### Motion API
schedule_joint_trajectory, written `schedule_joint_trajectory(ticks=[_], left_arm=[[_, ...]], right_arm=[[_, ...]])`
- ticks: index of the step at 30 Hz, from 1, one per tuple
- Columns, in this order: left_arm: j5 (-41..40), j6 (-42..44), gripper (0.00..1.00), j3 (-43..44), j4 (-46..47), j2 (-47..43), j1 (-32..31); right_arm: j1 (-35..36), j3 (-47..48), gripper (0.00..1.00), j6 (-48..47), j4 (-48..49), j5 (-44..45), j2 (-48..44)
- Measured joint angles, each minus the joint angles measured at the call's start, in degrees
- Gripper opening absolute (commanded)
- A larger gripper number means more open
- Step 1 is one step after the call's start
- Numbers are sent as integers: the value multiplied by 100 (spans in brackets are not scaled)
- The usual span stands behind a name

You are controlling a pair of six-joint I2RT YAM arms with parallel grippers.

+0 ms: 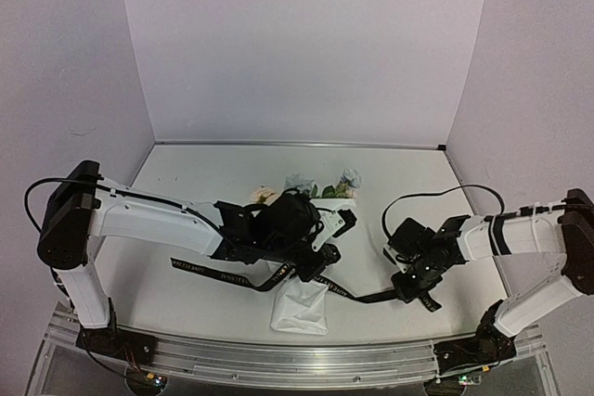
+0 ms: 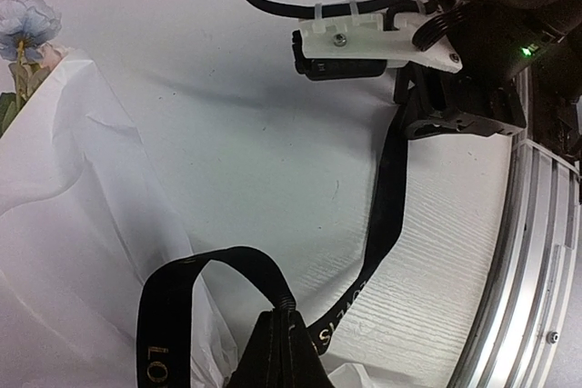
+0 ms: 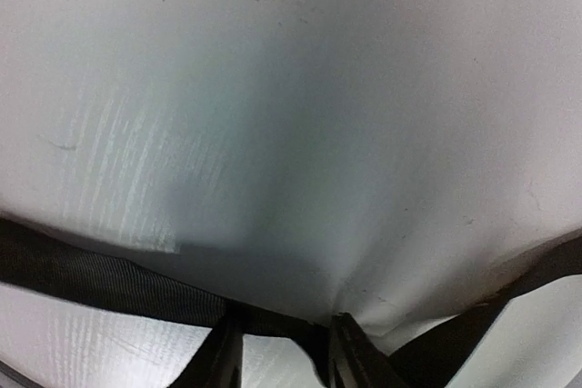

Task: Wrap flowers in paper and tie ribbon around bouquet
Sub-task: Cross the half-tied ribbon over the folded bouquet.

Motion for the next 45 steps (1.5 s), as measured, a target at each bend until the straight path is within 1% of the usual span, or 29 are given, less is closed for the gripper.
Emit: schedule_joint_trajectory(ticks=[1,2,7,10,14,17,21,25,29,34,41,45], left_arm=[[15,0,0,-1,4,-12,0],[24,0,0,-6,10,-25,0],[265,4,0,-232,254,-185,0],[431,19,0,-360,362,-290,0],[645,88,0,-374,536,-305,0],[798,155,0,-374,634,-305,0],[957,205,0,-374,749,-299,0],[1022,384,0,-347,889,-185,-10],[1057,559,0,-118,947,184,-56],[1050,772,0,276,1003,716,-136],[1057,879,0,1006,1006,1560,-182],[1087,868,0,1195,859,1893,-190]], right_arm=[[0,0,1,20,24,-41,3],[0,-2,0,87,53,-109,12],[-2,128,0,256,-50,-265,86],[-56,619,0,287,-469,-388,173],[-211,1887,0,332,-1046,-724,437],[-358,2976,0,386,-1359,-1065,827],[-465,4159,0,532,-1881,-1523,1417],[-490,5121,0,737,-2325,-1964,1887],[-490,5857,0,924,-2659,-2356,2223],[-490,6352,0,1029,-2952,-2740,2553],[-526,6371,0,1075,-3190,-3005,2649],[-539,6371,0,1102,-3239,-3093,2649]])
